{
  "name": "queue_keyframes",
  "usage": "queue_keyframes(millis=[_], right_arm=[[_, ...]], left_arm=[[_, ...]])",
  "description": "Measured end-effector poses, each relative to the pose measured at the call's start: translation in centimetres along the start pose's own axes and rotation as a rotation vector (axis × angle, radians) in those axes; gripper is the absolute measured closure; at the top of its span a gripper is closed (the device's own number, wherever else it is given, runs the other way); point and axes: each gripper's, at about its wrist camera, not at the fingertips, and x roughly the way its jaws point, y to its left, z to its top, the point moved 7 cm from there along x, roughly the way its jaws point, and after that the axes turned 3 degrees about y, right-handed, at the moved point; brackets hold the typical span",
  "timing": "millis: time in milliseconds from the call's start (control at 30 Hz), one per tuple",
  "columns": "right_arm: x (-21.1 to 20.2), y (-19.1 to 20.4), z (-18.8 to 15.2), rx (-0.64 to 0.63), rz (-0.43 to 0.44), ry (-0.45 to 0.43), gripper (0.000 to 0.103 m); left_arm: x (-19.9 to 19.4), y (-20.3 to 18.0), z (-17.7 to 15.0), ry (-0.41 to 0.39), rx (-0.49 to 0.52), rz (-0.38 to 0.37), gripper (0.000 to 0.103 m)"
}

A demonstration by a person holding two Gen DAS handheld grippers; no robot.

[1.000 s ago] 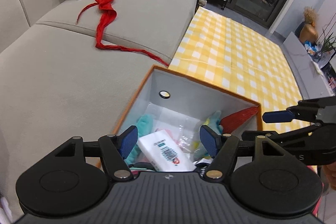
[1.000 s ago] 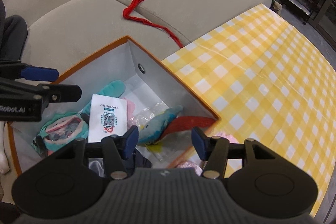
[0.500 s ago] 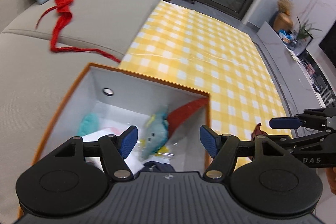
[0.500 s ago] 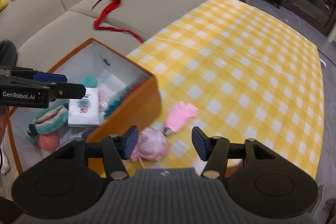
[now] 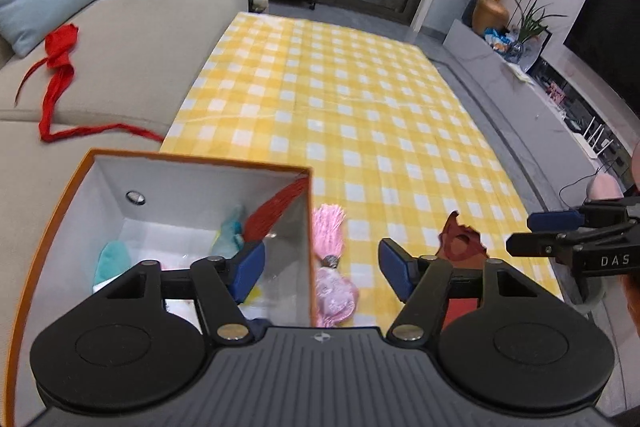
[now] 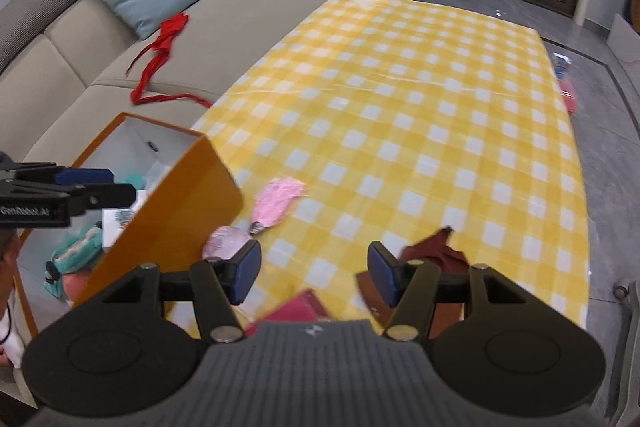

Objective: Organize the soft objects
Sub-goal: 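Move both tools back over the table toward the pink sachet and maroon cloth, then grasp the pink tasseled sachet with the left tool while the right tool grasps the maroon cloth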

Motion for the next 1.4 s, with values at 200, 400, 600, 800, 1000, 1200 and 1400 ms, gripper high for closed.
queue_keyframes(millis=[200,400,600,800,1000,1200,1400], right_arm=[[-1.2,-3.9,-1.1,0.047,-0.030,-0.040,0.042],[-1.6,-8.1,-2.8,0.128,-0.037,-0.047,0.042],[-1.3,-10.8,-4.8,0.196,-0.021,-0.044,0.042],[-0.3,-12.5,-5.0,0.206,-0.038,-0.054,0.041],[1.4,-14.1,-4.4,0.198,-0.057,-0.046,0.041],[3.9,-15.2,-4.7,0.240,-0.052,-0.017,0.041],[5.8,-15.1,-5.1,0.236,-0.049,0.017,0.041]], left_arm=[[0.6,-2.8,0.1,0.021,0.070,-0.006,0.028],[2.7,-5.5,-0.3,0.120,0.197,0.018,0.028],[3.9,-7.6,0.1,0.218,0.338,0.043,0.028],[6.1,-9.2,0.7,0.338,0.507,0.091,0.027],[9.3,-10.3,-0.4,0.463,0.734,0.162,0.027],[12.6,-10.0,-2.2,0.590,0.839,0.183,0.027],[14.5,-9.4,-3.2,0.701,0.925,0.164,0.027]])
